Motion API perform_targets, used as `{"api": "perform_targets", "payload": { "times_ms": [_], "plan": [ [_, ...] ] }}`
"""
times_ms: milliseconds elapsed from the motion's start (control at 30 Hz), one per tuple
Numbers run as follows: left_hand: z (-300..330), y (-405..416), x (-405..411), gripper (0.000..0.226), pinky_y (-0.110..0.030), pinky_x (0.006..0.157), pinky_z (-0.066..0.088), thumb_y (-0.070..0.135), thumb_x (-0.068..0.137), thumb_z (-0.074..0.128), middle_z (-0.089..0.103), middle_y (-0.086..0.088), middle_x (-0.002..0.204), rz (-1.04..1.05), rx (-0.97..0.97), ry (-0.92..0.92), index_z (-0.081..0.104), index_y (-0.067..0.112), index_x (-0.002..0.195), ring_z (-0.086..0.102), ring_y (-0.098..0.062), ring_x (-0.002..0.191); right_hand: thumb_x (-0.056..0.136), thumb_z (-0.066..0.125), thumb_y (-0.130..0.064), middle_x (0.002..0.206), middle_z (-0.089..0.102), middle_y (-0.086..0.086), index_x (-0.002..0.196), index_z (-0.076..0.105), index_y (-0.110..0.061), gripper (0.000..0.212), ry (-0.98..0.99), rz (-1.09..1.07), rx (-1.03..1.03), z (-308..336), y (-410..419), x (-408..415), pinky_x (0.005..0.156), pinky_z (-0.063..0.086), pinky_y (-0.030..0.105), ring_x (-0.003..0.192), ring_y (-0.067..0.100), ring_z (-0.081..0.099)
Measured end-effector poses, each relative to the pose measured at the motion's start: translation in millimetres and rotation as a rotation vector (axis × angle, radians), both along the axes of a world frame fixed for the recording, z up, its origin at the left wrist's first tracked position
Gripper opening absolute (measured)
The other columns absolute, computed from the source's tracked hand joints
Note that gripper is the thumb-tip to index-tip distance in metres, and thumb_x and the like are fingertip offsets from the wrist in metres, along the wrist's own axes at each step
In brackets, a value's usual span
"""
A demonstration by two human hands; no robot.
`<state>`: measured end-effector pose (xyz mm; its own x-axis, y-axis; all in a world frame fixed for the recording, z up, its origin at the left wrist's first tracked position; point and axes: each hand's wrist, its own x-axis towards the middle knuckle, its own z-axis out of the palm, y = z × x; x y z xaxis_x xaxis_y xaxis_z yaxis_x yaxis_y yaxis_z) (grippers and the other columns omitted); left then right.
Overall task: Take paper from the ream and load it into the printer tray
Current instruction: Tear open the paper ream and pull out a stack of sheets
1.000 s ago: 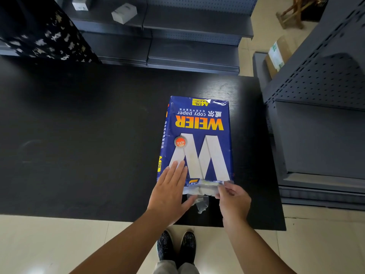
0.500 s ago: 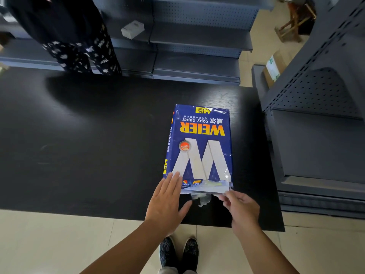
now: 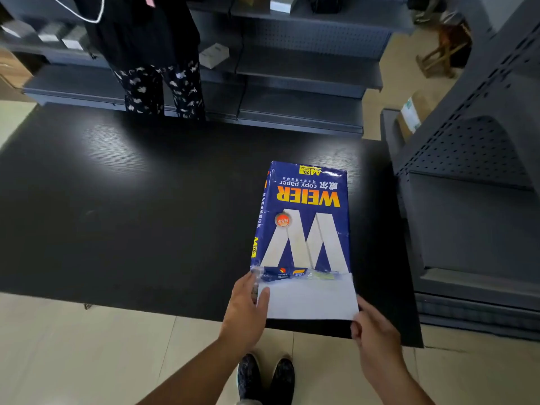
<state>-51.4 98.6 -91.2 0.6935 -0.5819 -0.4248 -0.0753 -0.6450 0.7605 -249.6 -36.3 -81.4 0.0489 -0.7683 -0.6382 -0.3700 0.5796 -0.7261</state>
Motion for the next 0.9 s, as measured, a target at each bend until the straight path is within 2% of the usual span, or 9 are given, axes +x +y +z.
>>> {"api": "perform_targets", "payload": {
  "times_ms": [67, 167, 267, 367, 467, 533, 633, 767, 900],
  "plan": [
    [1, -1, 0, 0.046, -0.027, 0.085, 0.051, 0.037, 0.097, 0.054, 0.051, 0.003, 0.13, 0.049, 0.03, 0.009, 0.046, 0.023, 0.14, 0.061, -0.015, 0.104, 0.091, 0.052, 0.001, 0.061, 0.058, 0.008, 0.102, 0.074, -0.016, 0.03, 0.068, 0.078, 0.008, 3, 11, -6, 0.055, 0.037, 0.034, 0.057, 0.02, 0.045],
    [-2, 3, -1, 0.049, -0.028, 0.09, 0.052, 0.028, 0.097, 0.056, 0.058, 0.004, 0.126, 0.007, 0.04, 0.022, 0.043, 0.027, 0.144, 0.059, -0.011, 0.106, 0.091, 0.062, -0.009, 0.074, 0.073, 0.005, 0.101, 0.069, -0.007, 0.012, 0.119, 0.213, -0.009, 12, 11, 2, 0.063, 0.049, 0.035, 0.067, 0.024, 0.065],
    [-6, 6, -1, 0.057, -0.028, 0.089, 0.056, 0.025, 0.097, 0.057, 0.064, 0.005, 0.124, -0.043, 0.045, 0.068, 0.035, 0.033, 0.148, 0.063, -0.012, 0.107, 0.092, 0.066, -0.022, 0.084, 0.071, -0.002, 0.112, 0.061, -0.016, 0.021, 0.132, 0.237, -0.051, 19, -8, 17, 0.062, 0.05, 0.029, 0.078, 0.017, 0.068],
    [-4, 11, -3, 0.058, -0.025, 0.088, 0.055, 0.026, 0.097, 0.054, 0.061, 0.006, 0.128, -0.078, 0.03, 0.109, 0.03, 0.036, 0.149, 0.061, -0.011, 0.109, 0.097, 0.058, -0.015, 0.096, 0.07, 0.001, 0.125, 0.062, -0.014, 0.028, 0.099, 0.247, -0.085, 21, -17, 24, 0.058, 0.049, 0.026, 0.083, 0.014, 0.068],
    [5, 15, -4, 0.046, -0.018, 0.075, 0.052, 0.026, 0.096, 0.051, 0.061, 0.007, 0.123, -0.059, -0.003, 0.208, 0.041, 0.038, 0.14, 0.061, -0.008, 0.104, 0.1, 0.052, -0.011, 0.098, 0.069, -0.003, 0.135, 0.058, -0.017, 0.036, 0.093, 0.294, -0.103, 22, -6, 19, 0.058, 0.05, 0.02, 0.087, 0.009, 0.066],
    [9, 13, 0, 0.037, -0.023, 0.076, 0.055, 0.029, 0.096, 0.053, 0.064, 0.007, 0.119, 0.006, -0.021, 0.272, 0.05, 0.034, 0.133, 0.064, -0.008, 0.101, 0.1, 0.052, -0.011, 0.103, 0.07, 0.001, 0.14, 0.052, -0.02, 0.041, 0.083, 0.291, -0.115, 26, 5, 15, 0.055, 0.049, 0.015, 0.087, 0.008, 0.067],
    [10, 15, 1, 0.037, -0.036, 0.086, 0.058, 0.03, 0.094, 0.058, 0.069, 0.005, 0.114, 0.012, -0.011, 0.292, 0.057, 0.028, 0.131, 0.068, -0.013, 0.098, 0.099, 0.051, -0.006, 0.108, 0.073, 0.005, 0.14, 0.053, -0.02, 0.043, 0.061, 0.26, -0.142, 29, 17, 7, 0.059, 0.05, 0.014, 0.088, 0.009, 0.069],
    [22, 34, -22, 0.042, -0.031, 0.087, 0.053, 0.023, 0.094, 0.055, 0.067, 0.006, 0.117, -0.008, -0.058, 0.188, 0.053, 0.034, 0.134, 0.064, -0.013, 0.104, 0.092, 0.05, 0.0, 0.102, 0.076, 0.002, 0.133, 0.061, -0.021, 0.047, 0.078, 0.299, -0.169, 26, 31, -8, 0.076, 0.056, 0.033, 0.088, 0.019, 0.073],
    [33, 68, -61, 0.043, -0.039, 0.095, 0.051, 0.024, 0.094, 0.053, 0.063, 0.004, 0.123, 0.041, -0.05, 0.131, 0.049, 0.033, 0.136, 0.06, -0.02, 0.11, 0.086, 0.047, 0.01, 0.101, 0.077, 0.003, 0.127, 0.064, -0.015, 0.051, 0.034, 0.333, -0.174, 27, 48, -33, 0.069, 0.052, 0.023, 0.085, 0.015, 0.073]
  ]
}}
